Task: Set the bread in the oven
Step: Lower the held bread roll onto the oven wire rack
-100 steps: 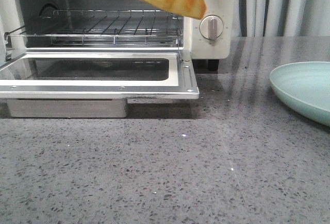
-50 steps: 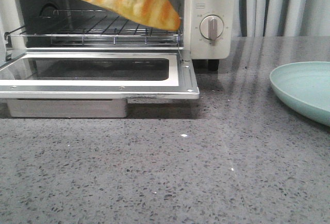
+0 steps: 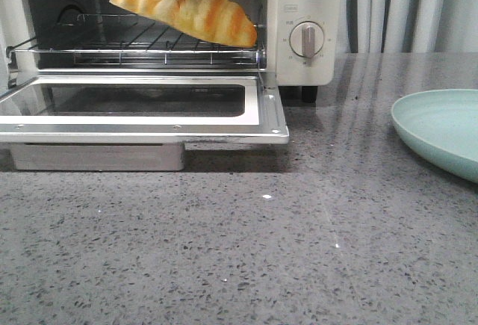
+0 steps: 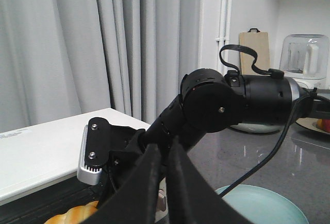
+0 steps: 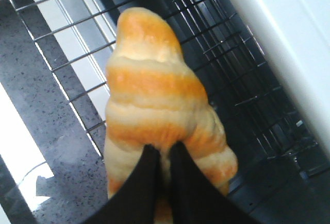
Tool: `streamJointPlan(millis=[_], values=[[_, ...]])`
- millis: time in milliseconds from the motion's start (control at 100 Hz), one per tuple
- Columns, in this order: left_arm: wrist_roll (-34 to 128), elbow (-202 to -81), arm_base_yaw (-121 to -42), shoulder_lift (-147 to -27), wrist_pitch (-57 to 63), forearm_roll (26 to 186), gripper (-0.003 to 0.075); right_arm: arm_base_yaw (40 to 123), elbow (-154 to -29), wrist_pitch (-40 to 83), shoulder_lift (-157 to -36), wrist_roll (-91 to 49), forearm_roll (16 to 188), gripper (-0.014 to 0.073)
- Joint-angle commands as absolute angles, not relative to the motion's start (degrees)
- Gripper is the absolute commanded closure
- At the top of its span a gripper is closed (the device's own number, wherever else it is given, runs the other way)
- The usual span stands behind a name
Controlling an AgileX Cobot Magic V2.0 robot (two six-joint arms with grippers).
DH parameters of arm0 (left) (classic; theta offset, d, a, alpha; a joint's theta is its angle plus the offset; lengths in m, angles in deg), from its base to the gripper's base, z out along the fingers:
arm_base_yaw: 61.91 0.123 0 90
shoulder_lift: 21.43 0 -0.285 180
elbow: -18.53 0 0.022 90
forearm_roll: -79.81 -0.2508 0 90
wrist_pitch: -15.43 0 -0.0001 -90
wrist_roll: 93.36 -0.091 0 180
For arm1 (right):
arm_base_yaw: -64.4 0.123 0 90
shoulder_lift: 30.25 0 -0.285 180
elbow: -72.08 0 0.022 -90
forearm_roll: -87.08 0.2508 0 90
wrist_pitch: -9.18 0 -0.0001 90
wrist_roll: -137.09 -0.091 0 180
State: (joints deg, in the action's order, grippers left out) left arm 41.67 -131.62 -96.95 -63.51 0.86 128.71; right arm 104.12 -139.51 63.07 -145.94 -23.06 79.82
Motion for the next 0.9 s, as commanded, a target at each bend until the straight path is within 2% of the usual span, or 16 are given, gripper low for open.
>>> streamJointPlan(millis=[0,250,300,370,490,560,890], values=[[41.93,-133.54,-97.48,-63.96,3.70,129.46,0.0740,104.23,-141.54,59.28,-142.89,-23.24,78.01,0.0666],[41.93,-133.54,-97.48,-63.96,3.55,129.46,0.0740,104.23,-141.54,58.55,-142.89,-23.60,78.04,0.0664],[41.93,-133.54,-97.48,-63.96,3.44,129.46,0.0740,104.23,-141.54,58.55,-142.89,-23.60,78.04,0.0642],[41.93,-133.54,-97.48,-63.96,3.44,129.46,0.0740,104.23,-141.54,58.66,-142.89,-23.60,78.04,0.0575],[41.93,-133.54,-97.48,-63.96,3.44,129.46,0.0740,104.23,-141.54,58.66,-142.89,-24.17,78.04,0.0408],[41.93,-133.54,-97.48,-63.96,3.44,129.46,0.0740,104.23,-141.54,58.66,-142.89,-24.76,78.04,0.0363],[41.93,-133.54,-97.48,-63.96,3.44,129.46,0.0740,104.23,-141.54,58.64,-142.89,-25.02,78.27,0.0367]])
